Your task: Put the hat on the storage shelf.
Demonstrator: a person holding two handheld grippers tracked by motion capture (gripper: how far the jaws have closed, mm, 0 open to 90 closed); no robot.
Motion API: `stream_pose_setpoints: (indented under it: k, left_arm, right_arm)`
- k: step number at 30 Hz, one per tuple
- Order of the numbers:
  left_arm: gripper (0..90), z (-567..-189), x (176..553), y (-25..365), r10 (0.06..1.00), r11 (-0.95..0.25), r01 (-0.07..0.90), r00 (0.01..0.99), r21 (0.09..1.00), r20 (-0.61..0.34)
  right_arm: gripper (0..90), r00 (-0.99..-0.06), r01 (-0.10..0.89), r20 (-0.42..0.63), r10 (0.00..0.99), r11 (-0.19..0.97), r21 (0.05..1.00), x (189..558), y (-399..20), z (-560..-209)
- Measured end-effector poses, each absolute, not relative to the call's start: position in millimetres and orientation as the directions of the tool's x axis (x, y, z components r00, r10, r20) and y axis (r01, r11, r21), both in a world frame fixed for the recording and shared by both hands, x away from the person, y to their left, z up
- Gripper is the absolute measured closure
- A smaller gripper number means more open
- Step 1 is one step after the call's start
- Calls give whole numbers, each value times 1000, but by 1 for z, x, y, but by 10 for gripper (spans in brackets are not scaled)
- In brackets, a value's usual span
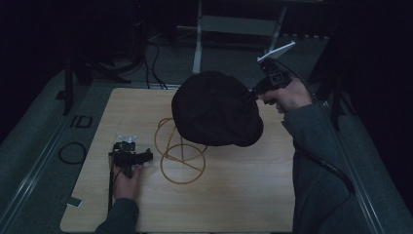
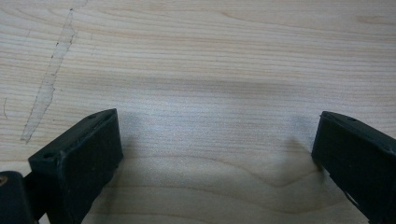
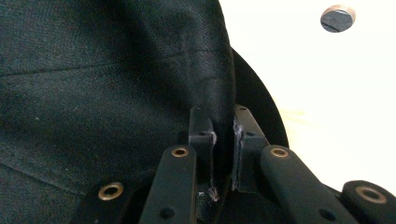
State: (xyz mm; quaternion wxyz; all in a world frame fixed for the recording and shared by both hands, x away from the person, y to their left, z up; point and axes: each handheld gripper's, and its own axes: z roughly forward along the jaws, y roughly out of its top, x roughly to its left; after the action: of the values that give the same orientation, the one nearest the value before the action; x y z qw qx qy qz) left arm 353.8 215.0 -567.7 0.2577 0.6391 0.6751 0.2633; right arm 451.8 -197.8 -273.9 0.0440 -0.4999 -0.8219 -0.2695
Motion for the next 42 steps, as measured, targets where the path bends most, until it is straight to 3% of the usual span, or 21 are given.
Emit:
stream_pose_setpoints:
  k: [42]
  left_arm:
    - [12, -568, 354, 215, 998, 50, 725, -54, 687, -15]
  right_arm:
    - [812, -539, 828, 318, 780, 423, 367, 459, -126, -280]
